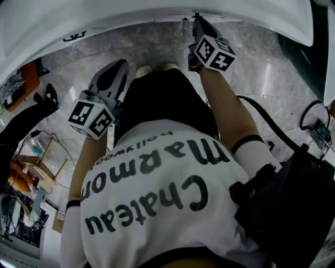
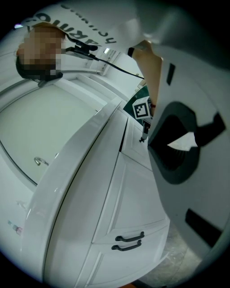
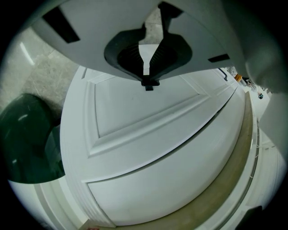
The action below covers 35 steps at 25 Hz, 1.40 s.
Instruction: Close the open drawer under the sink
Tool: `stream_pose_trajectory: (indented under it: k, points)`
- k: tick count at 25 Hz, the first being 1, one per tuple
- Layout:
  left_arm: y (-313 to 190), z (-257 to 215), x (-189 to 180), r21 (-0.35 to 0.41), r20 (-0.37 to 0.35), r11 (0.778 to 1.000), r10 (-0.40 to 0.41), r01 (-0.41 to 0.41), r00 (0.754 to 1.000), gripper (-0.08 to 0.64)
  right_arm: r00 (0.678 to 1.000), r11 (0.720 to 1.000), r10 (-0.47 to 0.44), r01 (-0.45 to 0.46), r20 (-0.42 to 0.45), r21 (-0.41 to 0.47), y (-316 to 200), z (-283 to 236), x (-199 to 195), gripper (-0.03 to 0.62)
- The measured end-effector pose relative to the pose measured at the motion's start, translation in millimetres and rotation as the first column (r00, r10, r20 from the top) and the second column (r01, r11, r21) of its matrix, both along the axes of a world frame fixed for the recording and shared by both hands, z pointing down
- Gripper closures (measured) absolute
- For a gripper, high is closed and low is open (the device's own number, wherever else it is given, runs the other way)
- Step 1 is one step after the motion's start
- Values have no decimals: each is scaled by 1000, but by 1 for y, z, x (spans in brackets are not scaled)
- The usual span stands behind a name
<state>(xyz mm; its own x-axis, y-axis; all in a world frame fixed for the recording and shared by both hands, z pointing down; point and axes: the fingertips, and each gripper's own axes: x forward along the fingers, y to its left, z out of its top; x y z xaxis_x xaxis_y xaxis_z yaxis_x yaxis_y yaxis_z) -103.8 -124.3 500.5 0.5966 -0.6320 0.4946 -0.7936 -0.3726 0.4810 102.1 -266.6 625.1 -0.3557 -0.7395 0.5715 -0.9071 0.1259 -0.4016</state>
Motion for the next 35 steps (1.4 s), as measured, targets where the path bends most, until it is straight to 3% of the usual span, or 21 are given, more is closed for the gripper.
stream_pose_trajectory:
  k: [5,17,20,25,31,35]
  points:
    - [4,10,-10,-8,6,1000,-12,12,1000,552,1000,1000,-10,10,-25,-3,-10,3,-4,545]
    - [-2,18,-23,14,5,1000,-3,3,1000,552,1000,999,26,-27,15,26,-11,5,-5,545]
    - [-3,10,-21,21,-6,1000,-13,13,1000,552,999,999,32,-32,15,-8,-11,4,-3,545]
    - [11,-19,-19,27,4,1000,14,-14,1000,552,998,997,0,-5,-57,-81,-8,5,-4,557]
    - [31,-38,-44,-32,15,999,-36,36,999,552,996,988,19,-32,-86,-151,-4,9,2,557]
    - [36,-39,-56,-51,42,998,-28,30,999,552,996,986,13,-27,-88,-162,-6,9,-5,557]
